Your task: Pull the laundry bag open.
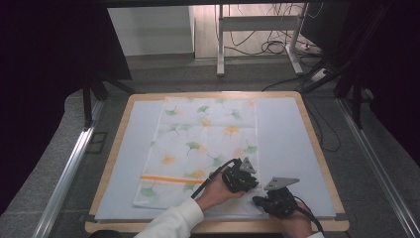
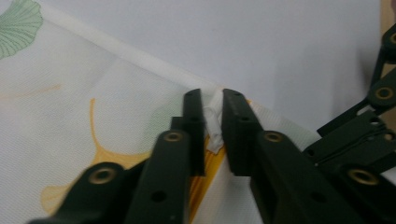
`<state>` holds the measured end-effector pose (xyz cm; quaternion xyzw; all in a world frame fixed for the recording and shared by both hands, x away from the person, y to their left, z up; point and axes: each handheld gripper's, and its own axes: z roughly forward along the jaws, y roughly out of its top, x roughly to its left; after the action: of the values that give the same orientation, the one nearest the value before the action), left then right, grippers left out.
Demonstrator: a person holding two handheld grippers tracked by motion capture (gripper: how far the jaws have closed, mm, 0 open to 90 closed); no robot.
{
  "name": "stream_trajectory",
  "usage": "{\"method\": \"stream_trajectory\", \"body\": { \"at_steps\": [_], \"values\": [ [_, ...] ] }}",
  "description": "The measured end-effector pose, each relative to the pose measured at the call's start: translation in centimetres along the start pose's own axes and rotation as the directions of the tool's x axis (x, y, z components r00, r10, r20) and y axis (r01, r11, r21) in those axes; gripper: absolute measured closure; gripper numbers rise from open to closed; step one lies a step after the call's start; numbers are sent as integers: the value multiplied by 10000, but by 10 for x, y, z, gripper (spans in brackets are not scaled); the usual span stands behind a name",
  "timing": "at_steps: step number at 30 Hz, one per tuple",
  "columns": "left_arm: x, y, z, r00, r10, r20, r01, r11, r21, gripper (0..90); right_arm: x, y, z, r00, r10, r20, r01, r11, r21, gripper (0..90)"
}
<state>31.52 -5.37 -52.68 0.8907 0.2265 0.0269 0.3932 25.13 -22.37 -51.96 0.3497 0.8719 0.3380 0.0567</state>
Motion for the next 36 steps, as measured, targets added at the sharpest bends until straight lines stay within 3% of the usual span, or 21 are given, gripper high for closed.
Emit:
{"method": "stream_trajectory", "body": {
  "at_steps": [5, 7, 13, 15, 19, 22, 25, 30, 36],
  "values": [
    [-4, 1, -1, 9987, 345, -382, -338, 9992, 203, 846, 0, 0, 0, 10000, -19, 16, 19, 10000, 27, 893],
    [-6, 1, 0, 9974, 379, -613, -370, 9992, 147, 900, 0, 1, 0, 10000, -32, 24, 32, 10000, 34, 893],
    [-12, 5, 3, 9928, 484, -1094, -441, 9982, 409, 892, -1, 1, 0, 10000, -27, 50, 26, 10000, 41, 893],
    [-13, 6, 4, 9926, 394, -1148, -346, 9985, 429, 883, -1, 1, 0, 10000, -18, 57, 18, 10000, 44, 893],
    [-15, 6, 4, 9890, 755, -1269, -700, 9964, 473, 900, -1, 1, 1, 10000, -62, 72, 62, 10000, 39, 893],
    [-15, 5, 4, 9893, 725, -1268, -683, 9970, 371, 900, 0, 2, 1, 10000, -37, 87, 36, 10000, 36, 893],
    [-13, 4, 3, 9903, 730, -1183, -691, 9969, 368, 900, 0, 4, 1, 9988, -68, 481, 64, 10000, 77, 893],
    [-13, 3, 2, 9882, 937, -1213, -892, 9951, 415, 900, -8, 10, 5, 9969, 198, 764, -194, 9998, -62, 893],
    [-13, 1, 1, 9892, 814, -1221, -782, 9965, 308, 900, -13, 10, 5, 9930, 835, 830, -824, 9965, -167, 896]
  ]
}}
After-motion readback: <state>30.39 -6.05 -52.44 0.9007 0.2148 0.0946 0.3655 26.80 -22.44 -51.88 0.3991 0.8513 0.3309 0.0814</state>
